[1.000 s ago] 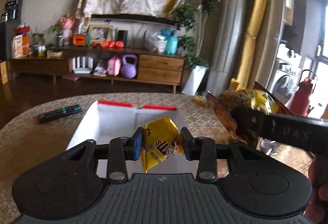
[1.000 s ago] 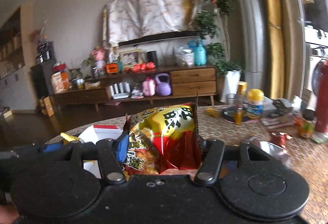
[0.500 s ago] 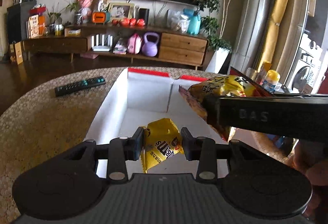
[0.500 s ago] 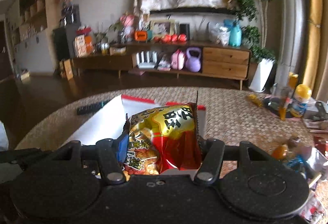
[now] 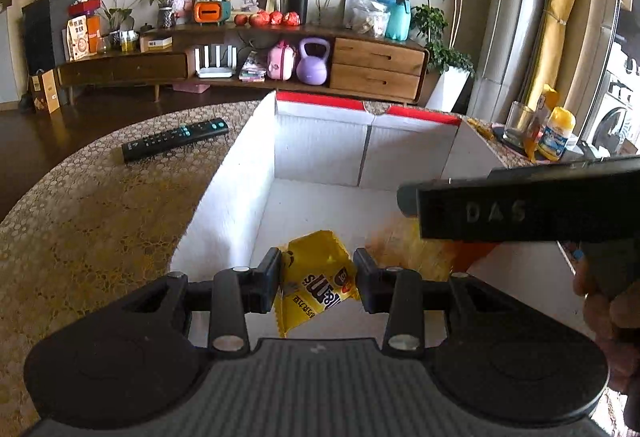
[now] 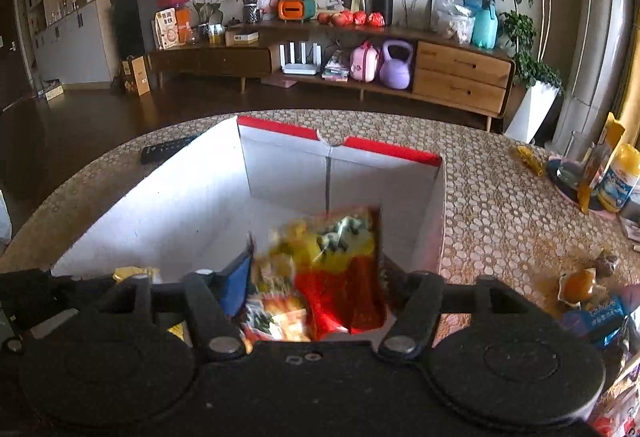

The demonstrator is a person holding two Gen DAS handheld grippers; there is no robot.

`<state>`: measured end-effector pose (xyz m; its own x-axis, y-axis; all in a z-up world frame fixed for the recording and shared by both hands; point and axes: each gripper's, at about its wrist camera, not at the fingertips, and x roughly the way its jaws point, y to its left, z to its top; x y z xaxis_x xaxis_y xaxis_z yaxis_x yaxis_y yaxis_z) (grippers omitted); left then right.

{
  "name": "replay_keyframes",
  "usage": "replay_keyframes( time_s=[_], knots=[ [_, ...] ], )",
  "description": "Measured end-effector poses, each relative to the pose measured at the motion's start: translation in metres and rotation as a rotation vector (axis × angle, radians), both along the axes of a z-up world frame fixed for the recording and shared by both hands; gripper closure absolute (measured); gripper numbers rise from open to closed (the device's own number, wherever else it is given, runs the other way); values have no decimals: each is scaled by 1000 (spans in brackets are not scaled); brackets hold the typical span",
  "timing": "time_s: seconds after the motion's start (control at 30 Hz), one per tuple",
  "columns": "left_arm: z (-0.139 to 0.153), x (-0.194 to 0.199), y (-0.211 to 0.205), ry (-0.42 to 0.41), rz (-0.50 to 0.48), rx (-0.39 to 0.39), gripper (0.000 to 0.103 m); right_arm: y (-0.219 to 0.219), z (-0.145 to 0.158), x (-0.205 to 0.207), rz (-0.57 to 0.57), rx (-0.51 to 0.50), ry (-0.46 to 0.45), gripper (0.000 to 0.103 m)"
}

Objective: Organize snacks
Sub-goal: 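Carry both bags over the white box and open both tools to drop them, then move both open tools back toward the snack pile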

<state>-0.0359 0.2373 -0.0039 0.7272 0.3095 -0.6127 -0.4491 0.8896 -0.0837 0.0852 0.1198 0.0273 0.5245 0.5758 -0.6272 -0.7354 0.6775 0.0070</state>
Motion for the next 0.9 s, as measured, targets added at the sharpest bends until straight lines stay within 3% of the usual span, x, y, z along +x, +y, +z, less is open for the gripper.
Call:
replay_keyframes(
  time_s=[0.27, 0.6, 0.9],
  knots=[
    [-5, -2, 0, 44, 18, 34, 64, 2, 2, 5, 20, 23, -10, 21],
    [-4, -13, 20, 41, 78, 20, 64, 25, 2, -1, 61, 30, -9, 21],
    [-2, -12, 12, 37, 68, 22, 47, 17, 12, -8, 52, 81, -12, 21]
  ],
)
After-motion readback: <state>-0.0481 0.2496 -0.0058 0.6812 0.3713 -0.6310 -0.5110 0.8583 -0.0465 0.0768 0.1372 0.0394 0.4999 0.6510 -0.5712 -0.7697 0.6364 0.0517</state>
